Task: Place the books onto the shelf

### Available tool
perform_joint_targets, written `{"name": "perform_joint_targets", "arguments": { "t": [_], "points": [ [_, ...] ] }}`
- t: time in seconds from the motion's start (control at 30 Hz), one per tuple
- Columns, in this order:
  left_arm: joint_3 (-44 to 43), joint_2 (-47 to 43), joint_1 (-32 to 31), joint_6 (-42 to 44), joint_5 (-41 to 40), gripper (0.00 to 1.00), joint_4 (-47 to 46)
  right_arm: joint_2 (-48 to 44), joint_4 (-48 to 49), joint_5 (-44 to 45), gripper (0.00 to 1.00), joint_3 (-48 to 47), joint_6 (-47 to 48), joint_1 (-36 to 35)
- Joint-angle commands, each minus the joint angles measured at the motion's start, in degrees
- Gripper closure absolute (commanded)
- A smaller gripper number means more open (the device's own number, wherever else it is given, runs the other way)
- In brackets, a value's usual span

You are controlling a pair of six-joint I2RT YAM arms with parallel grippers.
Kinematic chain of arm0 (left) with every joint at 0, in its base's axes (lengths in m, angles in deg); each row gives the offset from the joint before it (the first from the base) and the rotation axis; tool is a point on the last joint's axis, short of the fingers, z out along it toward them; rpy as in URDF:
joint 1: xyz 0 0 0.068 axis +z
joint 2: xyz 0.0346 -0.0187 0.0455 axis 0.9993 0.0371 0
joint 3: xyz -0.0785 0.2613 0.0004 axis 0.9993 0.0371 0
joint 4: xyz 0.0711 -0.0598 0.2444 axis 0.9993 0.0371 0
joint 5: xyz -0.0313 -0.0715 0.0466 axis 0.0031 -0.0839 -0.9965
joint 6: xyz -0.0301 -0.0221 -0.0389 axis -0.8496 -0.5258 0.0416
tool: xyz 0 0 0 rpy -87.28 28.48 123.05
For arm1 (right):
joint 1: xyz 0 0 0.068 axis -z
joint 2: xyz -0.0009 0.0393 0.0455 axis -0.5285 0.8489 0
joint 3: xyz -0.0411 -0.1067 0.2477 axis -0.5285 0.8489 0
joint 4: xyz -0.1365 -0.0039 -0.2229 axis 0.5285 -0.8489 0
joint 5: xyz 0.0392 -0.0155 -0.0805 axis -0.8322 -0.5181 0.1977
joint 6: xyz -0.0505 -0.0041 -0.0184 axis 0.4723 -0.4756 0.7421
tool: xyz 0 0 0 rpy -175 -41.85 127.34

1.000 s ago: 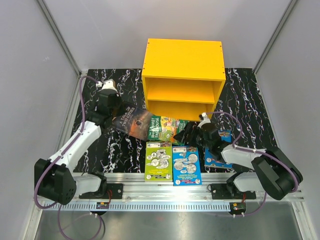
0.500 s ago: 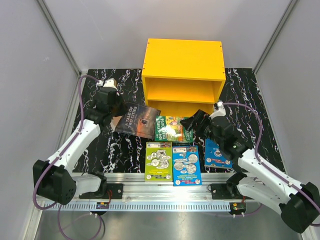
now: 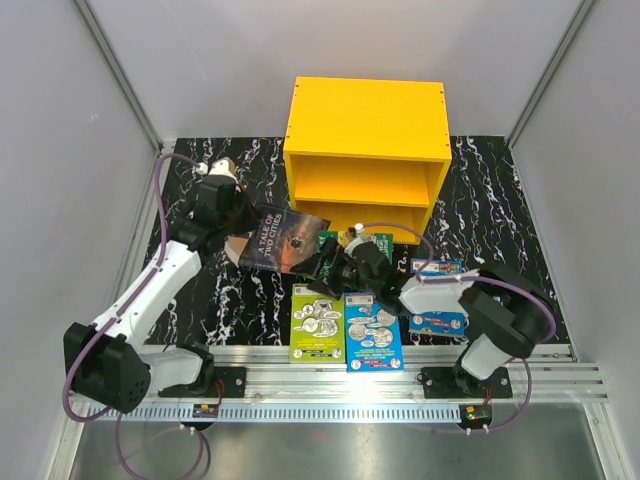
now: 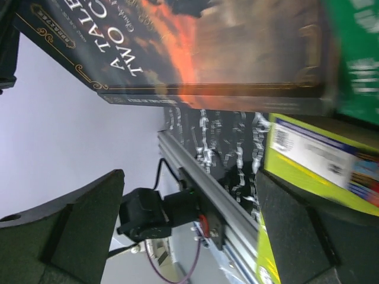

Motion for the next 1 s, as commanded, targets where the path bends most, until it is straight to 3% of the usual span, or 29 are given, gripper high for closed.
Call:
{"name": "perform_joint_targets", "arguments": {
  "t": [0.0,0.2,0.5,0.97],
  "points": [
    [-1.29,-3.26,-1.19,-3.31,2.72,1.00,-5.31,5.69,11.14,-0.36,0.00,-5.70,-6.56,-3.75],
    [1.17,-5.72,-2.60,-4.72,3.07,1.00,-4.87,12.73,12.80,3.68,0.00,-7.99,-10.15,-5.52],
    [7.05,-9.68,-4.53,-8.94,4.56,1.00,-5.57,19.68,18.16,10.53,0.00,-3.61,-15.79,-6.66],
    [14.52,-14.60,-7.08,-14.12,8.69,0.98,-5.13,26.54,23.09,16.87,0.00,-4.03,-16.50,-6.66]
  ]
}}
